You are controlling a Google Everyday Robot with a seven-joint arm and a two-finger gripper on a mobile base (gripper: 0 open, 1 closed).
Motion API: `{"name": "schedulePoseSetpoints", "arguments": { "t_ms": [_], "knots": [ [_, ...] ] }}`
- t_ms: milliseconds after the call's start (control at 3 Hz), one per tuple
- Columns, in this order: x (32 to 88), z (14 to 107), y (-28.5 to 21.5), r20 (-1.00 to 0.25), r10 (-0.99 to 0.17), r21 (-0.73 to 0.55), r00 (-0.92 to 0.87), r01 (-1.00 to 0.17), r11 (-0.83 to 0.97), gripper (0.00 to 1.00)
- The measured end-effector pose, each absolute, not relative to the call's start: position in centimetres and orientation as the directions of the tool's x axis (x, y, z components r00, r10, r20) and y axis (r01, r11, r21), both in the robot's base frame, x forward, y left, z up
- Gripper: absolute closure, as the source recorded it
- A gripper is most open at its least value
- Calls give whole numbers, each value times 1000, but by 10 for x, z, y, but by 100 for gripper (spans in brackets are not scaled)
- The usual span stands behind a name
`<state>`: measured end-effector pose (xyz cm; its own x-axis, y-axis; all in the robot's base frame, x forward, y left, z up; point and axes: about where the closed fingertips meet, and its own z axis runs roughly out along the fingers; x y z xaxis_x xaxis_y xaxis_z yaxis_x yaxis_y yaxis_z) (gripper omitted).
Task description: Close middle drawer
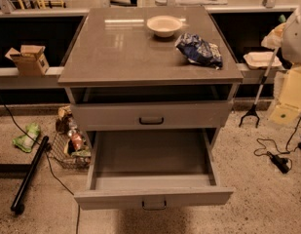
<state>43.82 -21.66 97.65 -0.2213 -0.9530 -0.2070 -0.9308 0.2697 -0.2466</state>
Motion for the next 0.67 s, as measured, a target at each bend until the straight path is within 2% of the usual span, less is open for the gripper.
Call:
{"name": "schedulePoseSetpoints", "arguments": {
  "t_ms": [667],
  "knots": [
    [444,941,-206,-222,-961,-196,-167,-957,212,0]
  ]
}}
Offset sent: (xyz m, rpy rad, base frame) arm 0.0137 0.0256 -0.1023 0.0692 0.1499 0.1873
